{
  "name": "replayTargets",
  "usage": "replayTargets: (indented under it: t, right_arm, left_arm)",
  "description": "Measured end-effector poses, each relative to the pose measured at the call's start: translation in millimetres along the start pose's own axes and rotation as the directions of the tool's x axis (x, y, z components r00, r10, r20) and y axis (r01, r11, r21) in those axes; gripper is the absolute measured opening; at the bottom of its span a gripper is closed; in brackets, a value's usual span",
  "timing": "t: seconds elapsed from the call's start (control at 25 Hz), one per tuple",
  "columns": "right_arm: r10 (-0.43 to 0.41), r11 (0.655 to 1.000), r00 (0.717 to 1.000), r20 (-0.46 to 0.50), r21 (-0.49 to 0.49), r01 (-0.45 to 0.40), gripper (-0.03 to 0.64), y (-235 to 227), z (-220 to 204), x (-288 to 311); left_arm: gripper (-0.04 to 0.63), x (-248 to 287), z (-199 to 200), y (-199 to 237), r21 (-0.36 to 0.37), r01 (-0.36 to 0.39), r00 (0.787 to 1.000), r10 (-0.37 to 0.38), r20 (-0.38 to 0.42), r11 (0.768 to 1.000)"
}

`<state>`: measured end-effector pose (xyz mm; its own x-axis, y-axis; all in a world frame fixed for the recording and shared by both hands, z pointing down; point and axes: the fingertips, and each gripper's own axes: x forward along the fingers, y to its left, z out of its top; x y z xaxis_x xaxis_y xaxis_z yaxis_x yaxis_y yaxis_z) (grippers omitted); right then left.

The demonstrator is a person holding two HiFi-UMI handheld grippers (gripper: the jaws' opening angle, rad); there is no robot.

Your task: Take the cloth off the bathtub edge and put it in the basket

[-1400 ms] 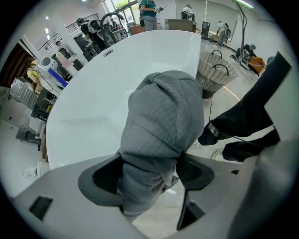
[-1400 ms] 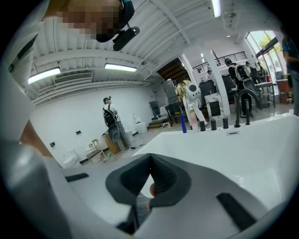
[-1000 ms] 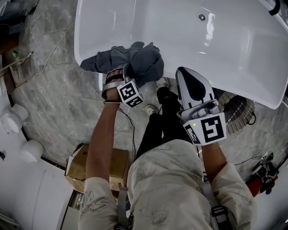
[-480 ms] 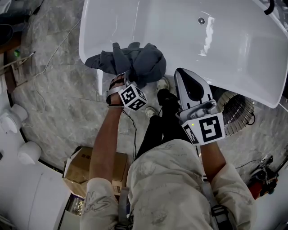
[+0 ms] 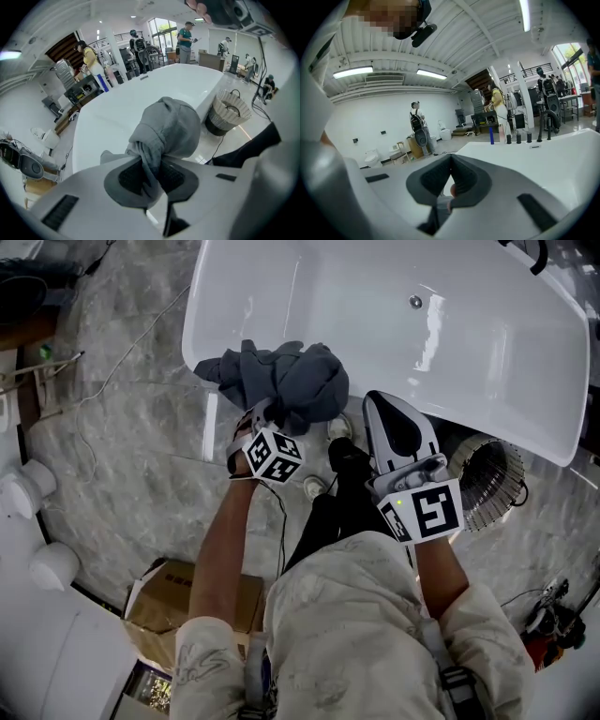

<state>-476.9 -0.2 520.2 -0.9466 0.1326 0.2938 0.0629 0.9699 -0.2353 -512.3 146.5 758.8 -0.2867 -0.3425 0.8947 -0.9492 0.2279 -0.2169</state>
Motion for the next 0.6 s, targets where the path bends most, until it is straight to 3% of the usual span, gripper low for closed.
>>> replayTargets:
  t: [0.36,0.6]
  right_arm:
    - [0.004,0.998,0.998,0.061,-0.062,-0.001,-0.012,58.9,22.7,-63.5]
    - [0.012,0.994,0.991,0.130,-0.113,0.003,-0.012,92.5,52.4,-95.8]
  left_arm:
    - [0.061,-97.8,2.9,-23.1,-0.156,-0.073,0.982,0.098,0.164,0.985]
    - [0.061,-162.8,7.7,-26.0,-0.260,-0.099,0.949,0.170,0.265,0.960]
